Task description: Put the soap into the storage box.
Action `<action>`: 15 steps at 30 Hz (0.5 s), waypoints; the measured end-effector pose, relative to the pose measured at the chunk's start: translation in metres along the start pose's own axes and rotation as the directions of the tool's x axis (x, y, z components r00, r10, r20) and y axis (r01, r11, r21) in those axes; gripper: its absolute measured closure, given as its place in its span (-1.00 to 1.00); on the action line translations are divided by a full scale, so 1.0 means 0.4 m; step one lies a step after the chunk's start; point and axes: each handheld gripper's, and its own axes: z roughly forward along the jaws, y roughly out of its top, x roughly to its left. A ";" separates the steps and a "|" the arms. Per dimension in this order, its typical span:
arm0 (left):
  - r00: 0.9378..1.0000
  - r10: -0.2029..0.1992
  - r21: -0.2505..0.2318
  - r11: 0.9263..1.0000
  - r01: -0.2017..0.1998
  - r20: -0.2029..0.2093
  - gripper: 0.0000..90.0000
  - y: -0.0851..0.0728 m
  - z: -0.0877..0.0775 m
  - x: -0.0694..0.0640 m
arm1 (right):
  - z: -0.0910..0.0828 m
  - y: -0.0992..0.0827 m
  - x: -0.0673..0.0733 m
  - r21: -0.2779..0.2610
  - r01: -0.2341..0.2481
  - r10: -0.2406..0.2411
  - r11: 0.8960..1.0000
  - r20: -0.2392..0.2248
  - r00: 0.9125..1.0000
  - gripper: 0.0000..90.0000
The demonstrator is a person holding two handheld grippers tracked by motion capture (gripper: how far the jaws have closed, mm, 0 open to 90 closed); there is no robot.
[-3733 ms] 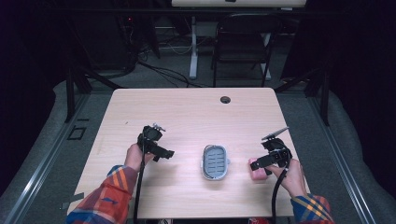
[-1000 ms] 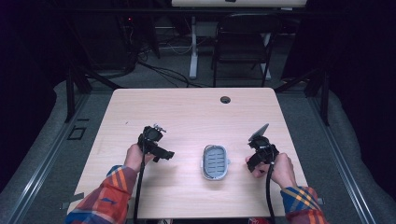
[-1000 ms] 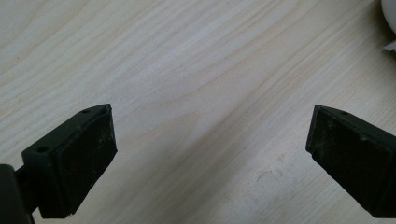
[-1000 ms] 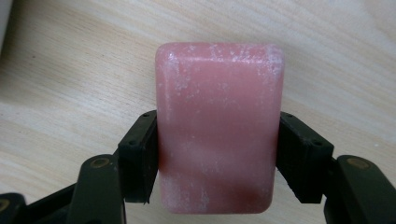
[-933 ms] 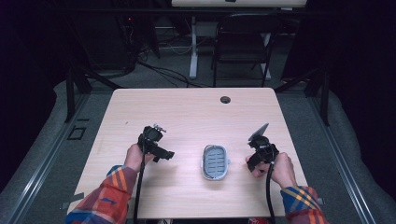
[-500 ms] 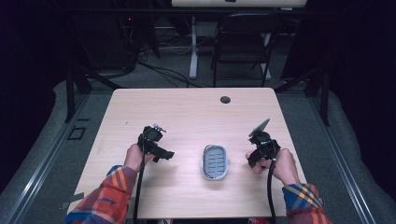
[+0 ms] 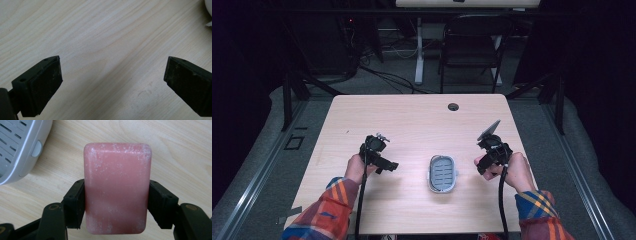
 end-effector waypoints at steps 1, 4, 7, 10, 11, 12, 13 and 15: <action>1.000 0.000 0.000 1.000 0.000 0.000 -0.96 0.000 0.000 0.000 | 0.000 0.000 0.000 0.000 0.000 0.000 1.000 0.000 1.000 -0.17; 1.000 0.000 0.002 1.000 0.000 0.000 -0.96 0.000 0.001 0.000 | -0.012 0.008 0.010 -0.007 0.003 -0.002 1.000 0.009 1.000 -0.17; 1.000 0.000 0.003 1.000 0.000 0.001 -0.96 0.000 0.001 0.000 | -0.026 0.016 0.014 0.007 0.025 -0.025 1.000 0.012 1.000 -0.17; 1.000 -0.004 0.002 1.000 0.004 0.000 -0.96 -0.001 0.001 0.000 | -0.031 0.019 0.019 -0.008 0.018 -0.017 1.000 0.014 1.000 -0.17; 1.000 -0.001 0.002 1.000 0.001 -0.002 -0.96 -0.001 0.000 0.000 | -0.036 0.023 0.019 0.002 0.025 -0.025 1.000 0.014 1.000 -0.17; 1.000 -0.001 0.001 1.000 0.001 -0.001 -0.96 -0.001 0.000 0.000 | -0.038 0.024 0.021 -0.001 0.027 -0.027 1.000 0.017 1.000 -0.18; 1.000 0.001 0.002 1.000 -0.001 0.000 -0.96 -0.001 0.000 0.000 | -0.041 0.026 0.023 -0.001 0.031 -0.031 1.000 0.018 0.999 -0.17; 1.000 0.001 0.002 1.000 -0.001 0.001 -0.96 -0.001 0.000 0.000 | -0.046 0.030 0.027 0.001 0.039 -0.039 0.999 0.020 0.999 -0.17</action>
